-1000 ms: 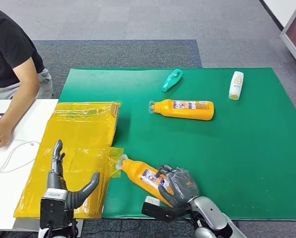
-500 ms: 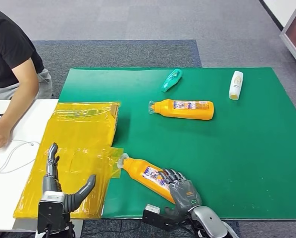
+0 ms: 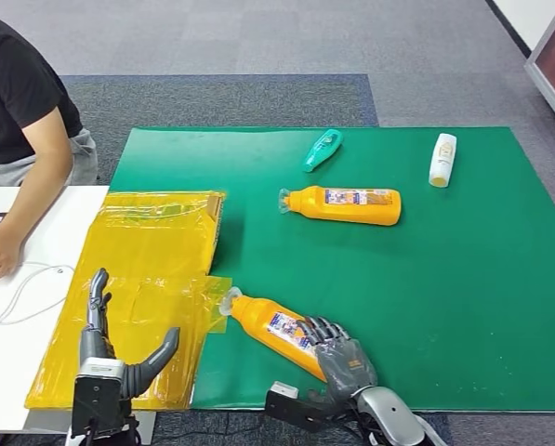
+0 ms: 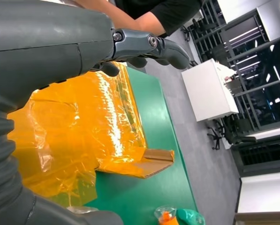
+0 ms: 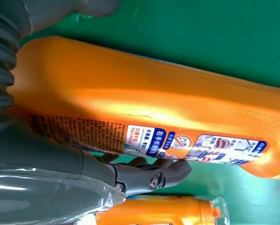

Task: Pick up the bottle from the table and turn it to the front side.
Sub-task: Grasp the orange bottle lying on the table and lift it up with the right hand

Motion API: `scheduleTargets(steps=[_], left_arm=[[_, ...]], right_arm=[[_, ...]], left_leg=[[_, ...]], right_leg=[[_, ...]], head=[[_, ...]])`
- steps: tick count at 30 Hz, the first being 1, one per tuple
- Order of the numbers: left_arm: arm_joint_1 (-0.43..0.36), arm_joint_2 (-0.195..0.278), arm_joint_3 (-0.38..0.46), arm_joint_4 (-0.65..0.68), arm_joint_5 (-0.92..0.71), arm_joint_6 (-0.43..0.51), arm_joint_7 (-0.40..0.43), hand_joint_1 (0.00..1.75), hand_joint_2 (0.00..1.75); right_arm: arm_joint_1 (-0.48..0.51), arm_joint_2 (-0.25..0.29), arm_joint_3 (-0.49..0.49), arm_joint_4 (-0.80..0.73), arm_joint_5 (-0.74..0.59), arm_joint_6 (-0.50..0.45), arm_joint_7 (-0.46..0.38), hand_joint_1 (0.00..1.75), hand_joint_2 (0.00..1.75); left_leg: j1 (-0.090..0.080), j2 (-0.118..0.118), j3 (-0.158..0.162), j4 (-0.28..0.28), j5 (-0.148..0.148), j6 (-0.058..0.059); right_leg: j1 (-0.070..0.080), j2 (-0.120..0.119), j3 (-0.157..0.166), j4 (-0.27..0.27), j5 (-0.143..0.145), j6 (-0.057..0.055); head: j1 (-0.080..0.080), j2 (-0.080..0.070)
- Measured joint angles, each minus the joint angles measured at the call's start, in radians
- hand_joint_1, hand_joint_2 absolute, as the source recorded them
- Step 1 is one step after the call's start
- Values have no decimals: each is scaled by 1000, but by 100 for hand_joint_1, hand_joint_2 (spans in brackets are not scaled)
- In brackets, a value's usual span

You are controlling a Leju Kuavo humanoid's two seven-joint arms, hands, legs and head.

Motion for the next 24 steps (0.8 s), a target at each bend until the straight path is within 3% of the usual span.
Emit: scheduleTargets(steps=[7, 12, 24], left_arm=[[-4, 0, -11, -2, -24, 2, 29, 0, 175], [-1, -1, -27, -16, -43, 15, 49, 0, 175], [40, -14, -30, -81, -102, 39, 108, 0, 175]], right_arm=[[-32, 57, 2, 55, -1, -69, -32, 0, 175], [-50, 102, -7, 109, 39, -116, -6, 0, 175], [-75, 179, -103, 233, 340, -119, 141, 0, 175]], left_leg=[[0, 0, -1, 0, 1, -1], [0, 0, -2, 0, 1, -1], [0, 0, -2, 0, 0, 0]], right_leg=[[0, 0, -1, 0, 0, 0], [0, 0, -1, 0, 0, 0], [0, 0, -1, 0, -1, 1]], head=[[0, 0], [0, 0], [0, 0]])
